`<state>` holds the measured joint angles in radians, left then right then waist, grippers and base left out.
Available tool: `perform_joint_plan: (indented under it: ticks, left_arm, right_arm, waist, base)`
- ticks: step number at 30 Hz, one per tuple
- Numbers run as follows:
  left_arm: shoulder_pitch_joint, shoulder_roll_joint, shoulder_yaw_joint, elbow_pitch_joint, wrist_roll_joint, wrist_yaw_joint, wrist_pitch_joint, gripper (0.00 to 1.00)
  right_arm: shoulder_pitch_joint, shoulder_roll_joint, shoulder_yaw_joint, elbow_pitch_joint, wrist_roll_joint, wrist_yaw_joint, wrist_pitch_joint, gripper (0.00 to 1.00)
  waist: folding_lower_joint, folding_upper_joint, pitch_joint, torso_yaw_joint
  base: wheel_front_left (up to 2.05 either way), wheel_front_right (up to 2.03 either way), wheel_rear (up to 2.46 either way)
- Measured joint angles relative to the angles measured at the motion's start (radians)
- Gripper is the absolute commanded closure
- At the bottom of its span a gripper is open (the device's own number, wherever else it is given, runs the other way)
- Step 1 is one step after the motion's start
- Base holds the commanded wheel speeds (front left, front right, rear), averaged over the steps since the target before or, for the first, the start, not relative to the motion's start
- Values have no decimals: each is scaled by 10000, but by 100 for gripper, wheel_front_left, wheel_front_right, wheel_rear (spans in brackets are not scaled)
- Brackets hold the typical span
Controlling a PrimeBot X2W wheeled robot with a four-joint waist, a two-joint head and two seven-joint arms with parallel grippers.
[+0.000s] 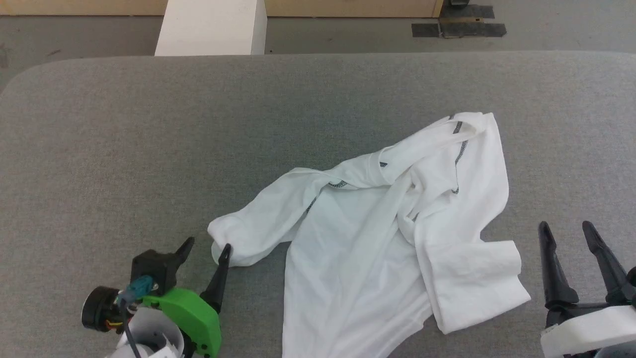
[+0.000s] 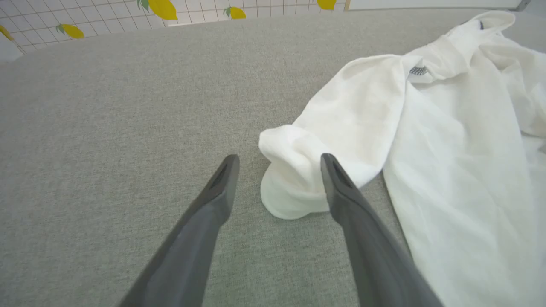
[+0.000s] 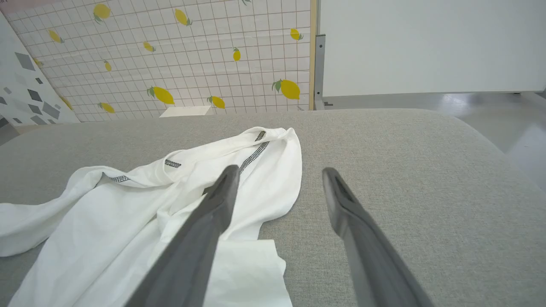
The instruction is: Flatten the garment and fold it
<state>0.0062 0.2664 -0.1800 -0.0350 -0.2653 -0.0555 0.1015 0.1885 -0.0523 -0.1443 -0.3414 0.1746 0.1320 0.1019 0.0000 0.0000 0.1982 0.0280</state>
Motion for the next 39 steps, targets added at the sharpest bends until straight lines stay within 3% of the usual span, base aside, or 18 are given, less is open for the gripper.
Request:
perform_joint_plan:
  ticks: [4, 9, 10, 11, 12, 19, 22, 28, 31, 37, 38, 39]
  left_arm:
    - [-531, 284, -307, 69, -121, -236, 1373, 0]
    - [-1118, 500, -775, 495, -205, -433, 2157, 0]
    - [-1225, 499, -894, 721, -291, -489, 2284, 20]
    - [-1298, 502, -1003, 917, -347, -514, 2382, 75]
    - [-1375, 504, -1116, 1091, -405, -556, 2406, 100]
    - [-1756, 589, -976, 1593, -880, -616, 1942, 100]
    - [-1949, 748, -332, 1212, -1198, -389, 1772, 100]
    - [-3055, 1626, 1106, 174, -1494, 297, 2123, 100]
    - [-3883, 1918, 1597, 454, -1496, 598, 2215, 100]
    - [-5277, 1699, 1787, 2199, -1557, 1057, 2071, 100]
    - [-5460, 1649, 1795, 2548, -1559, 1112, 1948, 97]
    - [-5613, 1588, 1812, 2821, -1557, 1189, 1804, 74]
  right_arm:
    - [-150, 2, 228, 63, 63, 0, 35, 0]
    - [-321, 4, 435, 190, 119, 0, 33, 0]
    - [-374, 4, 458, 219, 117, 0, 33, 0]
    - [-421, 4, 472, 249, 117, 0, 33, 0]
    - [-476, 4, 493, 282, 117, 0, 33, 0]
    - [-540, 8, 458, 424, 130, 0, 33, 0]
    - [-540, 8, 380, 420, 146, 0, 33, 0]
    - [-550, 8, 203, 305, 148, 0, 42, 0]
    - [-744, 8, 151, 201, 138, 0, 115, 0]
    - [-1211, 8, 146, 113, 2, 0, 213, 0]
    - [-1276, 8, 159, 115, -4, 0, 215, 0]
    - [-1315, 8, 176, 115, -21, 0, 215, 0]
  waist:
    - [0, 0, 316, -4]
    - [0, 0, 741, -32]
    - [0, 1, 818, -48]
    - [0, 0, 868, -63]
    - [0, 0, 912, -90]
    - [0, 1, 758, -276]
    - [0, 0, 665, -295]
    - [0, 0, 949, -255]
    - [0, 0, 1303, -234]
    - [0, 1, 2069, -222]
    - [0, 0, 2194, -227]
    - [0, 0, 2289, -234]
  base:
    - [0, 0, 0]
    - [0, 0, 0]
    - [0, 0, 0]
    - [0, 0, 0]
    - [0, 0, 0]
    - [0, 0, 0]
    - [0, 0, 0]
    - [0, 0, 0]
    - [0, 0, 0]
    - [0, 0, 0]
    - [0, 0, 0]
    - [0, 0, 0]
